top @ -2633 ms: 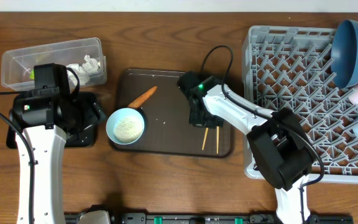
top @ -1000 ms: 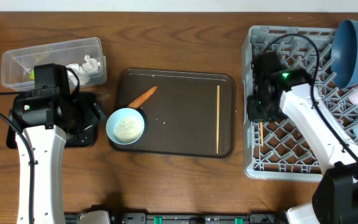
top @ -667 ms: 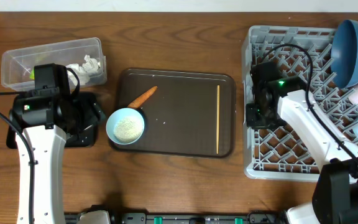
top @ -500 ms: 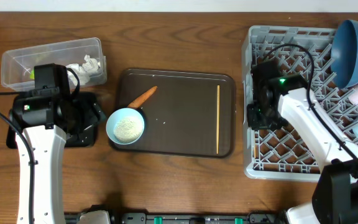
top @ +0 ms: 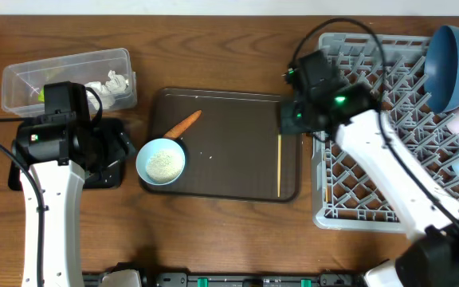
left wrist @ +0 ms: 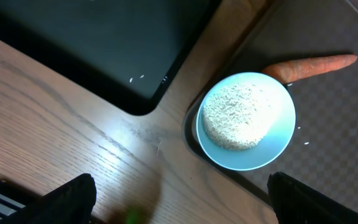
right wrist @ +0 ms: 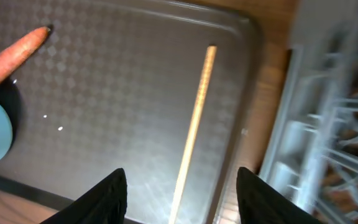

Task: Sort waste into correct bins and load items into the dishwasher rack
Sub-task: 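Return the right gripper to the tray and grasp the second chopstick, then carry the second chopstick into the dish rack and release it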

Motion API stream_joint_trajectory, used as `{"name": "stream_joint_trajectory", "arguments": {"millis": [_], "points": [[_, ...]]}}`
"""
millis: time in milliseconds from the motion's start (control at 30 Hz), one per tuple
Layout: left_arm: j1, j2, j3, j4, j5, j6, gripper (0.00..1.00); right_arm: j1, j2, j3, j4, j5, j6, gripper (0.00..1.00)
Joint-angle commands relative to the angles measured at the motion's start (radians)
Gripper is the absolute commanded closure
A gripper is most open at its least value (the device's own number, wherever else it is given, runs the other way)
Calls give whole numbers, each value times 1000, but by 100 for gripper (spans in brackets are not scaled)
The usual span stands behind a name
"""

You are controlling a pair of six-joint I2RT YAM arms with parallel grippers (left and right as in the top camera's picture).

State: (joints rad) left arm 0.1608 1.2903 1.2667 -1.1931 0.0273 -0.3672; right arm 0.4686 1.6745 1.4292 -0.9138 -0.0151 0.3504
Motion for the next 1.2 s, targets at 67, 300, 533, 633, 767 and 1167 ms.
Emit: {"name": "stream_joint_trajectory", "arguments": {"millis": [67, 300, 533, 633, 767, 1167], "points": [[3, 4, 5, -3, 6, -9, 9, 47, 170, -39, 32, 47, 109, 46], [3, 4, 5, -3, 6, -9, 9, 55, 343, -39, 49, 71, 173, 51], [3, 4, 5, -3, 6, -9, 9, 56, 387, -39, 55, 71, 177, 57], [3, 4, 5, -3, 6, -9, 9, 58, 387, -39, 58, 71, 177, 71], [3, 4, 5, -3, 6, -9, 9, 64, 387, -39, 58, 71, 177, 87], [3, 4, 5, -3, 6, -9, 9, 81, 359, -29, 50, 41, 180, 99]]}}
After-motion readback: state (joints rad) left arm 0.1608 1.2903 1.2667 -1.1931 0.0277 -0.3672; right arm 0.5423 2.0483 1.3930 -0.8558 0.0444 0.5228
